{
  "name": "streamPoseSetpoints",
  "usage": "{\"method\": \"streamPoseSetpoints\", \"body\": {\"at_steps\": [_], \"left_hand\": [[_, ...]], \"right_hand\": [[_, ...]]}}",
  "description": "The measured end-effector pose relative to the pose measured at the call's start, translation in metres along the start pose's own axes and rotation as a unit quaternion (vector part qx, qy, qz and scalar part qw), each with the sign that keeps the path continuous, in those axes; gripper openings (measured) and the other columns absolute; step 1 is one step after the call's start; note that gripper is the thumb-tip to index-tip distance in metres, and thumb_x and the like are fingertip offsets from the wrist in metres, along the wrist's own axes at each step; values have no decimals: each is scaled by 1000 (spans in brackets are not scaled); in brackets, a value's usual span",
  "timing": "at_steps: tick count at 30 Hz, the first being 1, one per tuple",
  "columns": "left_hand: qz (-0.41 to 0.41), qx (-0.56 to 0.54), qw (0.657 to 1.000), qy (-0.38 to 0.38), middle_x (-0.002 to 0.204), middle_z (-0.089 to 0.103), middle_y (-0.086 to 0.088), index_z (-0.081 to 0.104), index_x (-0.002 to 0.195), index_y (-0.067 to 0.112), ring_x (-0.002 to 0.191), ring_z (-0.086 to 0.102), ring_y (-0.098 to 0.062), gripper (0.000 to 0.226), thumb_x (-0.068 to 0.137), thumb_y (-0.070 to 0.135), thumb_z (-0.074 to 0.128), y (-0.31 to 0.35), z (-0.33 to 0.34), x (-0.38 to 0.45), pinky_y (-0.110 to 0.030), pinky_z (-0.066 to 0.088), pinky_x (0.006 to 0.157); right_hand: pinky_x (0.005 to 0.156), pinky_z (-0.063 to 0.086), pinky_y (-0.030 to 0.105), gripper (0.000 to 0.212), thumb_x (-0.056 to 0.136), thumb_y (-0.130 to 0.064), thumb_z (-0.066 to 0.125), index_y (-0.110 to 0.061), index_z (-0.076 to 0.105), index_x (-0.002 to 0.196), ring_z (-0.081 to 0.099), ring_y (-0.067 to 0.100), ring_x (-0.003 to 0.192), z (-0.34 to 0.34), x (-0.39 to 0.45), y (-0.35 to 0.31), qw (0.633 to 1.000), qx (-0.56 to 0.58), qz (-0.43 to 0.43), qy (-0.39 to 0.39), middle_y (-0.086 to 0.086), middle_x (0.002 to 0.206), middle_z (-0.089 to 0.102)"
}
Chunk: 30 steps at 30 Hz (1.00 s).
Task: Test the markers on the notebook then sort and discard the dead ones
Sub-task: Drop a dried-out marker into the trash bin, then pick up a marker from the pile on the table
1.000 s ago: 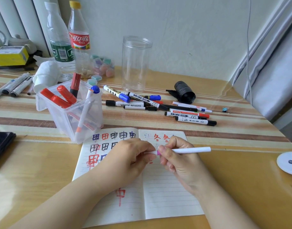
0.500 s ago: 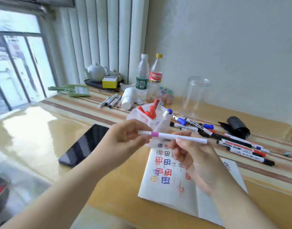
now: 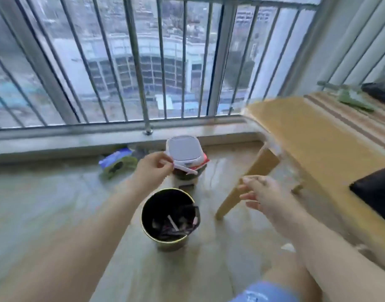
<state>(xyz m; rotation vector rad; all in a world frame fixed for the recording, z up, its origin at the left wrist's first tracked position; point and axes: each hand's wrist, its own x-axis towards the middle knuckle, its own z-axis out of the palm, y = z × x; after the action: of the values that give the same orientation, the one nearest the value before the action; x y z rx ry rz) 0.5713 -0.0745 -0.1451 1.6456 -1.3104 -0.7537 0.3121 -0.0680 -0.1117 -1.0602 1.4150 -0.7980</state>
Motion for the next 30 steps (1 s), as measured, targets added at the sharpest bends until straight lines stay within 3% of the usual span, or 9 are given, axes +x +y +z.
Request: {"method": "streamPoseSetpoints", "body": {"at_steps": [2,6,8,10,13,17,22,26,30], "left_hand": [[-41,66,997,0,67,67,-2,60,67,29,68,64,-22,18,77,15,59,-47,4,2,-24,43,56],[-123,159,978,-54,85,65,4,59,88,34,83,61,-19,13,79,24,57,-109,21,3,-30,48,74],[-129,189,971,-66,101,63,-4,59,105,20,94,58,-21,26,80,18,59,-121,30,5,-30,46,81],[-97,205,972,-60,103,61,-6,59,108,14,95,57,-22,26,82,16,58,-110,41,9,-29,44,80],[11,193,979,-68,94,61,1,60,105,14,86,58,-18,20,85,16,55,-58,65,17,-24,38,71],[187,93,974,-85,81,59,12,59,93,22,71,54,-3,10,84,17,57,51,105,19,-24,43,68],[383,18,910,-158,80,56,19,61,95,21,74,52,1,16,83,10,59,193,166,-19,-11,42,62],[462,-32,868,-182,78,60,17,61,91,22,73,52,1,23,80,2,62,276,212,-67,-10,42,57],[490,-84,821,-281,71,59,10,54,83,39,68,53,-7,19,80,21,58,328,270,-117,-24,43,55]], "right_hand": [[50,46,19,9,93,-17,55,-10,60,93,58,12,57,17,16,26,999,-25,37,-17,3,80,66],[60,45,25,10,94,-15,53,-13,62,94,58,12,60,35,28,60,994,-42,94,-44,3,81,67],[59,46,23,11,94,-15,52,-12,63,94,58,11,60,37,28,68,992,-55,108,-44,1,79,67],[57,46,21,12,94,-15,52,-11,63,95,58,9,58,33,28,67,991,-71,107,-43,-1,77,67],[54,45,18,11,94,-14,51,-12,62,95,58,7,57,17,21,50,992,-91,77,-37,-3,75,67],[68,48,23,10,91,-19,54,-22,63,93,62,2,61,-29,-9,7,988,-153,-16,-9,-7,77,70],[77,52,29,9,86,-27,58,-31,66,89,62,12,76,-91,-87,-46,978,-180,-102,-8,-2,89,70],[64,47,16,8,90,-20,58,-22,65,90,55,3,63,-160,-147,-55,977,-139,-132,97,5,83,67],[55,42,14,11,92,-17,56,-23,62,86,53,0,56,-253,-205,-26,955,-111,-100,257,-6,74,63]]}}
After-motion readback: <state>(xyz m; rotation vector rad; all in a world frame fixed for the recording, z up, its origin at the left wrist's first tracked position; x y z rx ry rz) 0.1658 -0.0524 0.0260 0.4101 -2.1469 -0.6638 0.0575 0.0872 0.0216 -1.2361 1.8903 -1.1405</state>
